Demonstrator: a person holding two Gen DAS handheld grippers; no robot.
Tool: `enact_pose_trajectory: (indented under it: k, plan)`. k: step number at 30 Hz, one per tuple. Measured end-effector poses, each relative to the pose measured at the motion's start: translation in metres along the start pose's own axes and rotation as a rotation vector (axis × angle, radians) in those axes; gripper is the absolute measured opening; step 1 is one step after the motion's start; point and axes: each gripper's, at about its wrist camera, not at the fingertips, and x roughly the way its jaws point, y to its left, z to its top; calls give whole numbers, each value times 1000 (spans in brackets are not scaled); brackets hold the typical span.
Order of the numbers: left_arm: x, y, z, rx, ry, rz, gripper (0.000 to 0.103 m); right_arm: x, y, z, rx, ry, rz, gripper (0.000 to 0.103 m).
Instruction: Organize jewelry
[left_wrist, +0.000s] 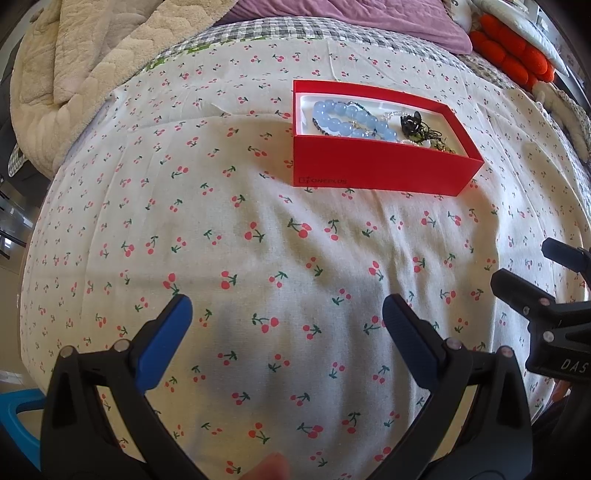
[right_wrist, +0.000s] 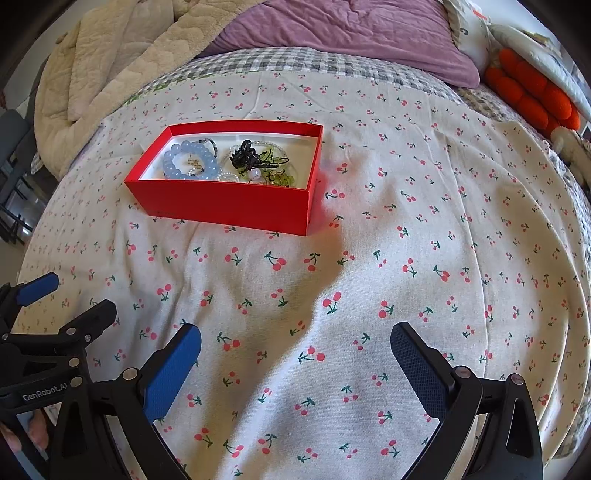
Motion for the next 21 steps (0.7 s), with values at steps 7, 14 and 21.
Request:
enact_pose_trajectory:
  k: [7,14,21]
  plan:
    - [0,0,-1,2,-1,2,102,1,-1,0,2,0,-1,103]
    - [-1,0,-1,2,-3,1,102,1,0,0,1,0,-1,103]
    - [-1,1,-1,0,1,-3,102,1,-2,0,1,2,-4,103]
